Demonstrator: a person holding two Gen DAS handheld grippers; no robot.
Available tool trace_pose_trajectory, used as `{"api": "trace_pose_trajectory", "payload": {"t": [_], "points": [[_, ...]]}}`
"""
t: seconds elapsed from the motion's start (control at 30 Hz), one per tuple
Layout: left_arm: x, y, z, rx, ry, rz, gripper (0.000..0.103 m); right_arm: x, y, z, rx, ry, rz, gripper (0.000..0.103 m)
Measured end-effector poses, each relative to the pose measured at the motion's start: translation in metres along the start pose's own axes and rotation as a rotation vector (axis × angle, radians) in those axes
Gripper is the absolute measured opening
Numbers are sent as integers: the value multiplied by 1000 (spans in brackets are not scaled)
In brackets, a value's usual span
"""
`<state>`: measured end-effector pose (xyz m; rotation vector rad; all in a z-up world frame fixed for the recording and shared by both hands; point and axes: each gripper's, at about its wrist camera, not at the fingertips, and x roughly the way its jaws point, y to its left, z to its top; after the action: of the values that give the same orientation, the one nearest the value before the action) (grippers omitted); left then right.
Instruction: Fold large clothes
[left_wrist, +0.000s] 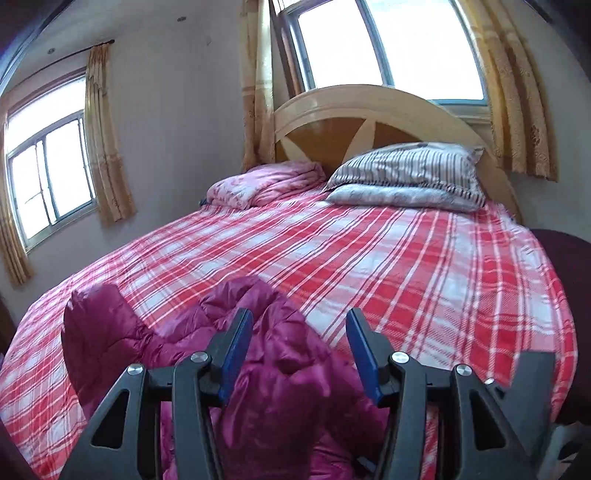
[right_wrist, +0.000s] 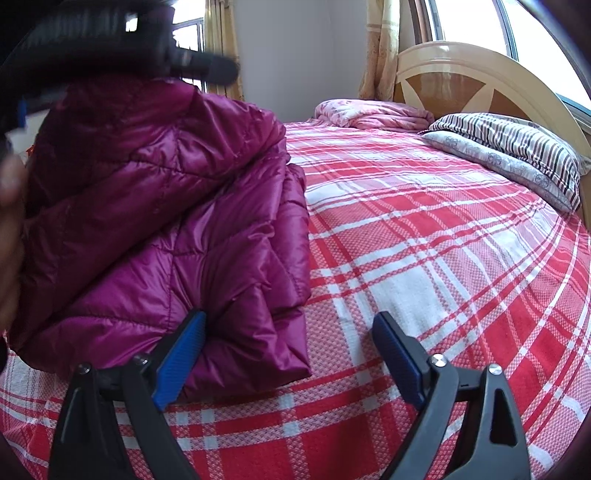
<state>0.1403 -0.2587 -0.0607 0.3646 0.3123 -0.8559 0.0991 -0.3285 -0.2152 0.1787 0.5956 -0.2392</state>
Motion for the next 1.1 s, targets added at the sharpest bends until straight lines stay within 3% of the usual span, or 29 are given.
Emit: {"api": "trace_pose_trajectory", "payload": {"t": [0.1,0.2,0.3,0.4,0.53,0.63,0.73,0.83,0.9,1.0,1.07,1.1], "points": [[-42,0,29,-14,-100,67,54,0,0,0,-2,3,-1,93],[-81,28,36,-68,-162,274,55,0,1,0,-2,4,-1,93],[-95,78,2,-164,-97,553,59,0,1,-1,-4,2,-4,93],[-82,128,-51,-325,66,644,59,0,1,-1,-6,0,-7,93],[-45,150,-92,-454,181,550,59,-1,0,-1,3,-1,10,93],[-20,133,-93,-414,194,474,59,-11,-5,5,23,-7,40,91],[-6,109,-81,-323,179,432,59,-49,-7,27,14,-153,49,87],[-4,99,-77,-301,168,366,59,-84,-10,53,41,-287,106,87],[4,90,-78,-267,177,346,59,-94,-7,69,34,-323,154,87],[9,84,-81,-224,180,356,59,-77,12,93,-48,-275,253,87],[9,84,-81,-227,184,353,59,-54,21,101,-88,-188,304,83],[8,86,-80,-232,186,351,59,-42,22,102,-93,-127,343,59]]}}
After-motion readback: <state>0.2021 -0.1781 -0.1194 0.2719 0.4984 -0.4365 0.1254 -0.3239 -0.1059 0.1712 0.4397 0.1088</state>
